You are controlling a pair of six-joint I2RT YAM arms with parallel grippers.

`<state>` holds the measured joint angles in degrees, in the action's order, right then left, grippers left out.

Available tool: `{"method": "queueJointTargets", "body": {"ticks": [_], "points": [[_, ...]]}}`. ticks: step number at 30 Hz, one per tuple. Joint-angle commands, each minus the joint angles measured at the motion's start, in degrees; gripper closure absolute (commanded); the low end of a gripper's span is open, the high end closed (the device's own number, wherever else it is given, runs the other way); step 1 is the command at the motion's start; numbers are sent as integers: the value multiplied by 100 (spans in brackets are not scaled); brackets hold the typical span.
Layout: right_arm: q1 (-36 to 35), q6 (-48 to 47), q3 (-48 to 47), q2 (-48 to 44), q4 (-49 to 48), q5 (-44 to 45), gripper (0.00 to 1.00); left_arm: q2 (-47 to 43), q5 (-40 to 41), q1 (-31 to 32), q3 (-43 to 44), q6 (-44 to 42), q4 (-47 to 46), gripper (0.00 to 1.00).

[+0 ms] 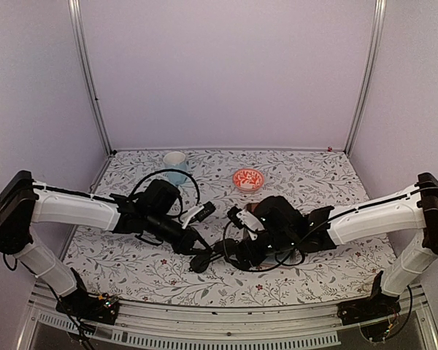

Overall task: Organize the sunglasses
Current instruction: Close the left temple of the sunglasses on the sunglasses, then pass from the left arm to the right

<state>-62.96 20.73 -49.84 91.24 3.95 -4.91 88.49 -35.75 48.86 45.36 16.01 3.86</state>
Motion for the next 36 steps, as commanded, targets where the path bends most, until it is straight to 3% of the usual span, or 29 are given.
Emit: {"method": "queueJointTargets", "body": {"ticks": [1, 8, 17, 36], "points": [[79, -587, 92, -210, -316, -584, 21, -124, -566, 98, -63, -247, -270, 100], [99, -887, 133, -135, -524, -1349, 22, -82, -743, 311, 22, -419, -272, 100], [152, -1056, 308, -110, -905, -2375, 42, -69, -906, 432, 40, -609, -272, 100], [275, -1002, 429, -143, -1006, -2603, 65, 141, -1017, 563, 112, -747, -315, 100]]}}
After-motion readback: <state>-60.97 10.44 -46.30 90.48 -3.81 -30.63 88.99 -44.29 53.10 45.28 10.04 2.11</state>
